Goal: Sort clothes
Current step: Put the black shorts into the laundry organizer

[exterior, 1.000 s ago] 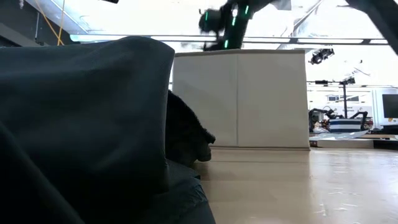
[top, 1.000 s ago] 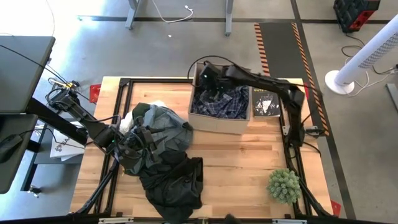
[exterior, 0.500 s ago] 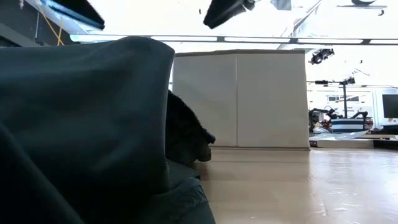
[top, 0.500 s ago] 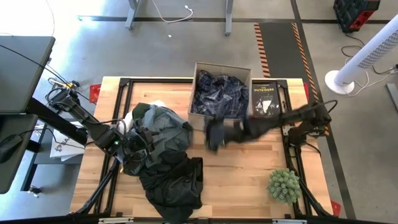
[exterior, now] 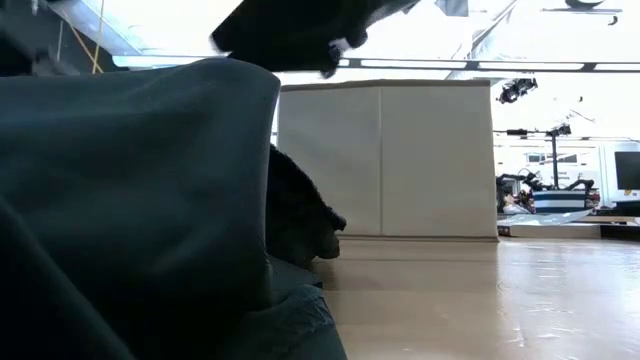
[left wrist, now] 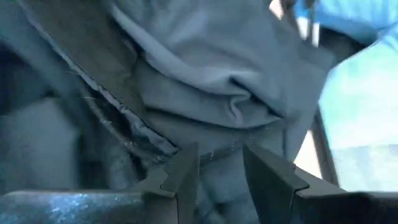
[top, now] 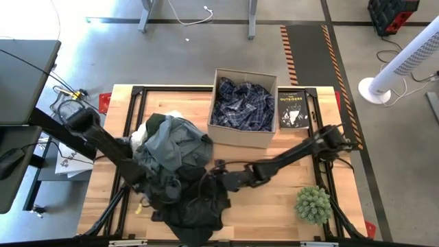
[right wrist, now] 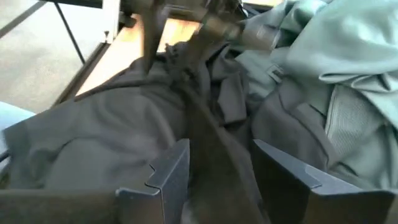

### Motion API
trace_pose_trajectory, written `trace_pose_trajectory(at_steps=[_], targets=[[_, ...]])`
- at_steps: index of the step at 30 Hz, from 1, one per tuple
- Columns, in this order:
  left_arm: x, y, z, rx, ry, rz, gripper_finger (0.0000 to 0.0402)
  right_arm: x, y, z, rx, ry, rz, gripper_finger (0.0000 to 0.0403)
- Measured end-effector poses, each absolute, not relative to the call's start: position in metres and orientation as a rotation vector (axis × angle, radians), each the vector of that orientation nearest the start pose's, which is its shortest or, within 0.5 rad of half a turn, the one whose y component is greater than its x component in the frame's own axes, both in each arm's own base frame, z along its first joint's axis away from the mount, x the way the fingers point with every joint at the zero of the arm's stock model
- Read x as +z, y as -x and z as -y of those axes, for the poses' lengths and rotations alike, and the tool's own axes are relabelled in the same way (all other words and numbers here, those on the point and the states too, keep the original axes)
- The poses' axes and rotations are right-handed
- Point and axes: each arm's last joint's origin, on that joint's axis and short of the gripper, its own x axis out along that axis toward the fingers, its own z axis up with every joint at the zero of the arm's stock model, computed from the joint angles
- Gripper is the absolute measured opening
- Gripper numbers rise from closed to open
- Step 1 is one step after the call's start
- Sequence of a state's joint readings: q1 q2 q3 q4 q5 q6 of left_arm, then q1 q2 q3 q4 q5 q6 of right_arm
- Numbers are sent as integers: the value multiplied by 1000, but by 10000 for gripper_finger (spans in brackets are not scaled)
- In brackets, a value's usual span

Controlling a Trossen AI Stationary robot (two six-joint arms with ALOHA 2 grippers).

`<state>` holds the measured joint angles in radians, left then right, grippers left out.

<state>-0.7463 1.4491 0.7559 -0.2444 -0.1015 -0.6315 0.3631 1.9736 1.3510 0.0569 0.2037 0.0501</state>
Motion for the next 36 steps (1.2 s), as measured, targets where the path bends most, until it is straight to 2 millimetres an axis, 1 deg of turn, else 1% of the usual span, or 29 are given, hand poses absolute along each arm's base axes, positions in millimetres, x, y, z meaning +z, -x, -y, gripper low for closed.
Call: trace_pose_trajectory(at_steps=[2, 5, 8, 10, 12, 14, 16, 18, 20, 22, 25, 27, 30, 32, 33, 34, 36], targets=[[161, -213, 184, -270, 167, -1019, 114, 198, -427, -144, 168, 98, -579, 169], [140, -234, 177, -203, 87, -963, 105, 193, -442, -134, 213, 82, -692, 172], [133, -259, 164, -107, 30, -826, 96, 190, -447, -128, 241, 76, -821, 186], [135, -270, 155, -90, 13, -760, 90, 189, -445, -127, 242, 80, -873, 203], [142, -274, 151, -121, 16, -727, 85, 185, -443, -127, 241, 85, -903, 224], [152, -271, 148, -139, 20, -729, 81, 176, -439, -126, 239, 90, -931, 247], [164, -263, 147, -143, 23, -736, 76, 166, -435, -123, 225, 98, -958, 266], [181, -253, 147, -146, 28, -708, 71, 153, -429, -117, 210, 111, -1001, 276], [202, -241, 147, -149, 30, -654, 67, 140, -423, -107, 188, 98, -1046, 278], [221, -229, 145, -128, 24, -598, 62, 132, -419, -98, 175, 52, -1063, 273], [245, -210, 139, -48, 7, -503, 58, 124, -414, -89, 171, 26, -1104, 246], [257, -199, 135, 20, -6, -450, 56, 120, -410, -84, 177, 5, -1133, 209], [268, -181, 130, 106, 0, -402, 54, 118, -409, -84, 188, -23, -1154, 125], [273, -168, 127, 164, 27, -384, 54, 119, -406, -88, 190, -8, -1170, 60], [275, -163, 125, 193, 45, -374, 54, 122, -403, -91, 193, 8, -1179, 34], [275, -157, 123, 218, 58, -370, 54, 124, -400, -95, 202, 22, -1196, 22], [276, -148, 120, 258, 78, -361, 54, 135, -393, -103, 215, 24, -1201, 25]])
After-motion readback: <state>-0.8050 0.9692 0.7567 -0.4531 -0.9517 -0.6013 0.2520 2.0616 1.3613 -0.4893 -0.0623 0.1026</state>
